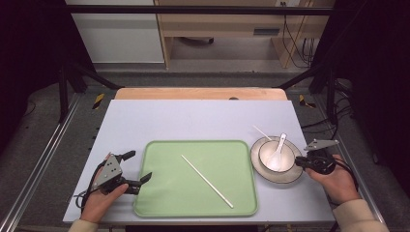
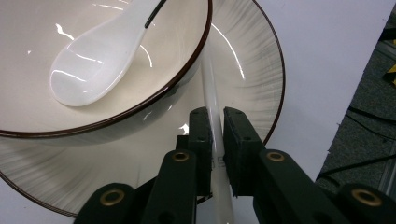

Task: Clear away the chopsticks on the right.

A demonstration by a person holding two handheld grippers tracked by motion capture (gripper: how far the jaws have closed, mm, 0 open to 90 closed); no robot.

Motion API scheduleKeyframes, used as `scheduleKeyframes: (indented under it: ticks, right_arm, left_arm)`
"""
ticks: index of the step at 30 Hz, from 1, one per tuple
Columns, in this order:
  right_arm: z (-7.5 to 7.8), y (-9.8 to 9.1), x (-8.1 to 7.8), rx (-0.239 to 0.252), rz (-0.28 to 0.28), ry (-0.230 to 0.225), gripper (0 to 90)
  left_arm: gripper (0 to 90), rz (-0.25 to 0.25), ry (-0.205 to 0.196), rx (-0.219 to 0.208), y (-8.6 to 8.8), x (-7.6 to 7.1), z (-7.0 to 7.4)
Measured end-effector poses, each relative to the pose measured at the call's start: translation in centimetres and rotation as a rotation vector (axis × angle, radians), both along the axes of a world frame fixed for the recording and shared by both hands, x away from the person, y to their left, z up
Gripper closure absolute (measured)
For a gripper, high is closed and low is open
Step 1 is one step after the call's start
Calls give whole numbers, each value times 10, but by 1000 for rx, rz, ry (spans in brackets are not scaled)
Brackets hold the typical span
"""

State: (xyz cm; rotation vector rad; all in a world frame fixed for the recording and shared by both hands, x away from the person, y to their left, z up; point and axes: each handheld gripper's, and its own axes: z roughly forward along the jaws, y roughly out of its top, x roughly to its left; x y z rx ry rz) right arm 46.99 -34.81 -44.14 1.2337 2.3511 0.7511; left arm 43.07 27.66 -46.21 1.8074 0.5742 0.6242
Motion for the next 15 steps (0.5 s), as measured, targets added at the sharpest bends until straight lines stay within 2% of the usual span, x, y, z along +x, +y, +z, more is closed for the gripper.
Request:
scheduleKeyframes:
  ticks: [4, 8, 13, 15]
  right_arm:
    - [0, -1, -1, 7, -7, 3, 837]
    - [1, -1, -2, 1, -37, -3, 839]
    - [8, -5, -5, 19, -78, -40, 840]
    - [13, -7, -6, 18, -92, -69, 840]
  left_arm:
    - [36, 0, -1, 1, 0, 0, 0]
    - [36, 1, -1, 0, 0, 0, 0]
    - [36, 1, -1, 0, 0, 0, 0]
    - [36, 1, -1, 0, 0, 0, 0]
